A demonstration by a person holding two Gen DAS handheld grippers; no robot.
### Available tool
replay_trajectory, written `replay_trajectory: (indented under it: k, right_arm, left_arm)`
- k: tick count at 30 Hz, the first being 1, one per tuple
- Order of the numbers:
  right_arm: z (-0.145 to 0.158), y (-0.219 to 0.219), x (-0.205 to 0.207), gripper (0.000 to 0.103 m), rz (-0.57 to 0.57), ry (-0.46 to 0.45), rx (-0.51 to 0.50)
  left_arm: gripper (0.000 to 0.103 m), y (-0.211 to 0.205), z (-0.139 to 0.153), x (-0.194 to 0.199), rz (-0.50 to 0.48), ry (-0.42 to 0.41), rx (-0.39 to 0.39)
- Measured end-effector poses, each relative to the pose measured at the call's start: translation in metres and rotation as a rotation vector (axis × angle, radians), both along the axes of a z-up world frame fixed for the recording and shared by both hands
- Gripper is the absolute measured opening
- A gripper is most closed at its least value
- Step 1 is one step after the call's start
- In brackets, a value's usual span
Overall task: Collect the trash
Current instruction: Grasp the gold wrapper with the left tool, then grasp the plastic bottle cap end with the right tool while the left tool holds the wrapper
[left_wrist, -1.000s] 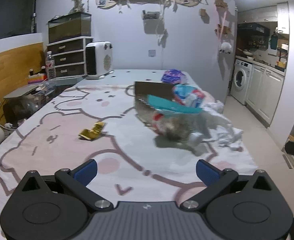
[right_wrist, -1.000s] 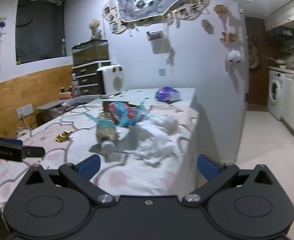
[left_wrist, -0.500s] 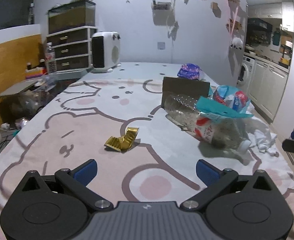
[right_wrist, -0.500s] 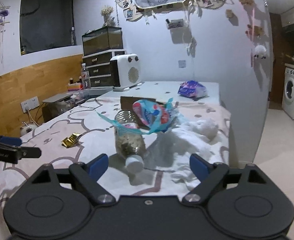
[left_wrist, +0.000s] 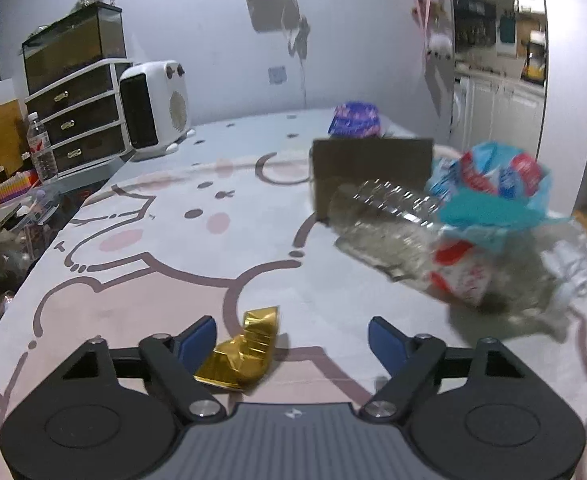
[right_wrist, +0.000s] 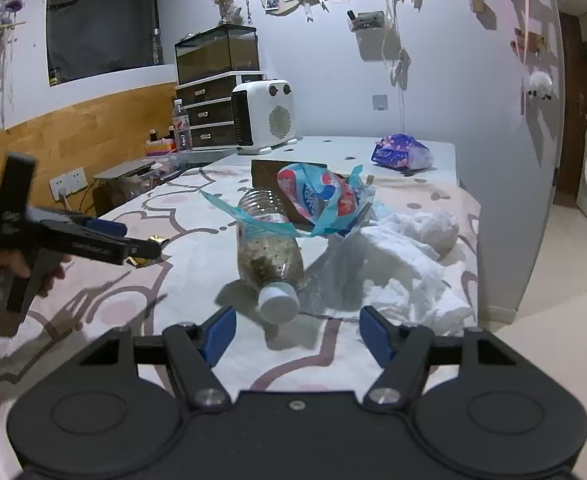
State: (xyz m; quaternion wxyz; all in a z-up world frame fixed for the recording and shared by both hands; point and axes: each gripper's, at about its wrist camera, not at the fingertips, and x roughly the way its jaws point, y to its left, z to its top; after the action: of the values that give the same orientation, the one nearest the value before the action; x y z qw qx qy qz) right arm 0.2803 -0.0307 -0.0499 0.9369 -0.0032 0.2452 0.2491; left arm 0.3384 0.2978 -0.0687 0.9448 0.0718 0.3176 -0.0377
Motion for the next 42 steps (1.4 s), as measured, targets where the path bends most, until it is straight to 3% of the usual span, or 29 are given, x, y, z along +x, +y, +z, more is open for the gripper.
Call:
replay_trajectory:
  k: [5,7,9,11,16,23,26,36,42]
  right_arm:
    - [0.000,-0.003,0.002,0.066,0.010,0.008,0.013]
    - [0.000,-0.002,0.005,0.064,0.017,0.001,0.016]
    - [0.000,0.004,0.010,0.062,0.021,-0.002,0.008]
    - [0.001,0.011,0.016,0.060,0.030,-0.003,0.004]
    - [-0.005,0.033,0.035,0.051,0.071,0.017,-0.021]
    - [-0.019,0.054,0.061,0.048,0.061,0.066,-0.052]
    - [-0.023,0.059,0.063,0.034,0.052,0.100,-0.072]
    - [-0.015,0.005,-0.025,0.032,0.171,0.124,-0.045]
    - [-0.009,-0.033,-0.091,0.032,0.202,0.153,-0.072]
  left_arm:
    - [0.066,0.006,-0.012,0.010,0.003,0.032,0.026]
    - [0.054,0.006,-0.017,0.010,-0.001,0.028,0.036]
    - [0.033,0.005,-0.021,0.008,0.004,0.022,0.041]
    - [0.025,0.003,-0.022,0.002,0.013,-0.003,0.054]
    - [0.024,0.000,-0.017,-0.010,-0.015,0.004,0.004]
    - [0.023,-0.023,-0.014,-0.030,-0.077,0.014,-0.020]
    - [0.023,-0.032,-0.012,-0.036,-0.094,0.010,-0.021]
    - [0.023,-0.046,-0.009,-0.068,-0.111,0.009,-0.106]
    - [0.023,-0.064,-0.008,-0.097,-0.114,0.017,-0.090]
